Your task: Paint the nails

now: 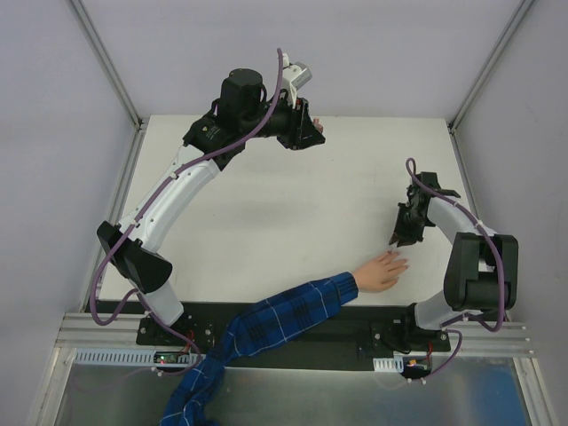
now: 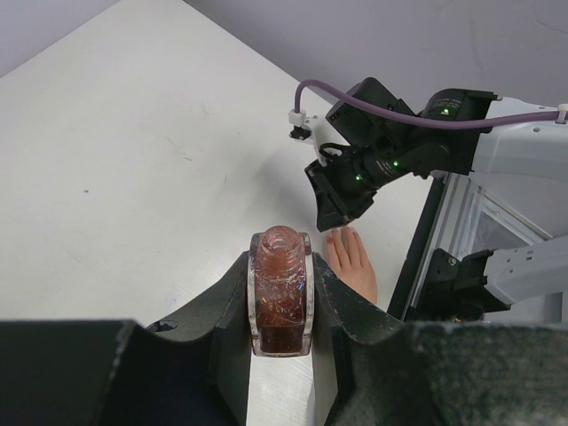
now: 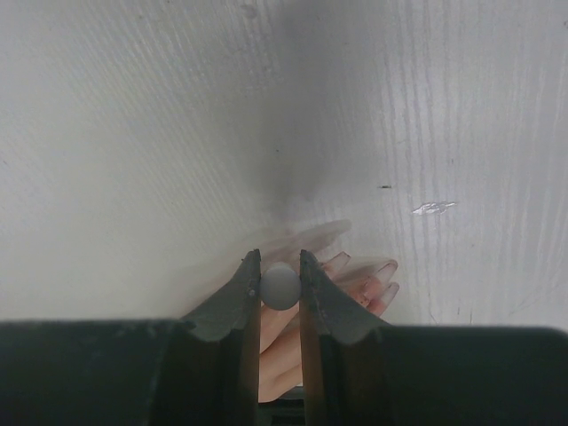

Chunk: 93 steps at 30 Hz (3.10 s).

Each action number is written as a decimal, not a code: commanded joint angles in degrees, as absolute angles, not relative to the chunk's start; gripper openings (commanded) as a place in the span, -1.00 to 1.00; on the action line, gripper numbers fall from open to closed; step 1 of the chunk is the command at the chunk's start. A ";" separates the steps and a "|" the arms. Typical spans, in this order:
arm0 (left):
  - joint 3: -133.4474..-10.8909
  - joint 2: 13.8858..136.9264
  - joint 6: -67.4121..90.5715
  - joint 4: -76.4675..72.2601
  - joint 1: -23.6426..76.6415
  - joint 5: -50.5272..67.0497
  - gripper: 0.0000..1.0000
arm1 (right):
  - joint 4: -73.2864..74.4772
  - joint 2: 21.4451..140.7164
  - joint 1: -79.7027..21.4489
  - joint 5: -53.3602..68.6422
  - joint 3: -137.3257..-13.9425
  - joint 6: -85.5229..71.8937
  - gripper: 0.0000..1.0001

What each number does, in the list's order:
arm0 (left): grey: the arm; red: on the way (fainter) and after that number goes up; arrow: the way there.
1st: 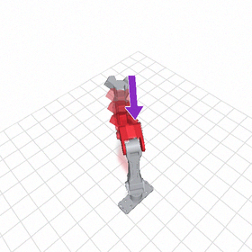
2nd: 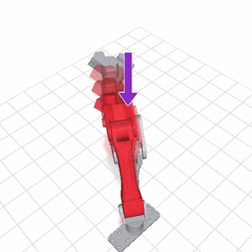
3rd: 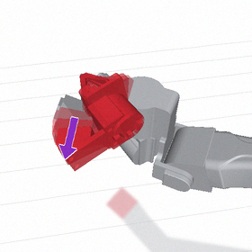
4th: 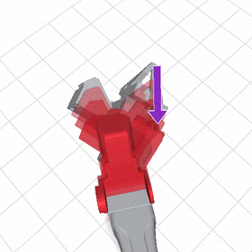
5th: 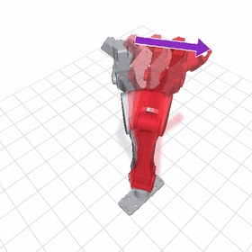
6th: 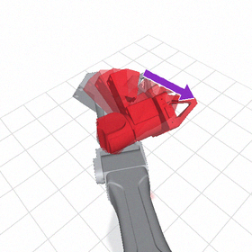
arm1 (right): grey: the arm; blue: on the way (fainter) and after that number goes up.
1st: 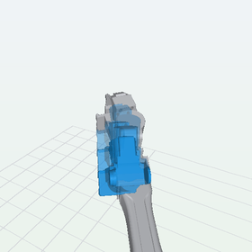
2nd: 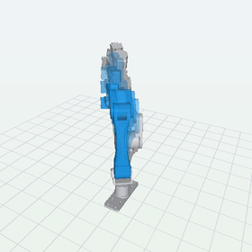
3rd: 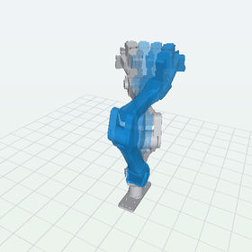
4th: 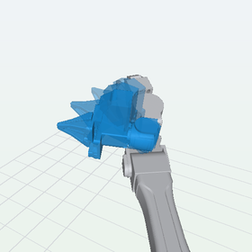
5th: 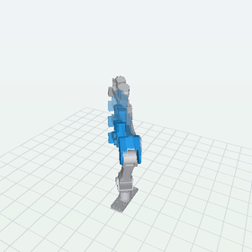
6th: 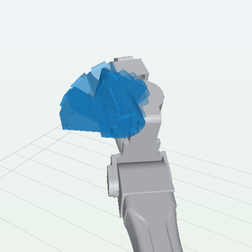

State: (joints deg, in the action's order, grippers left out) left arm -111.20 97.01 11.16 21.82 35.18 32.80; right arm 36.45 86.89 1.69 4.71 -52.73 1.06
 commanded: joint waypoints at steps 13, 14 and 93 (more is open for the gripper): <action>-113.03 95.71 10.99 20.30 34.89 33.57 -1.00 | 37.09 88.68 2.46 4.39 -56.78 0.53 -0.99; -113.03 95.80 10.99 20.22 34.89 33.57 -1.00 | 37.09 88.68 2.46 4.39 -56.78 0.53 -0.99; -111.97 94.83 11.07 20.22 34.89 33.31 -1.00 | 38.14 89.38 1.32 0.97 -55.90 0.26 -0.99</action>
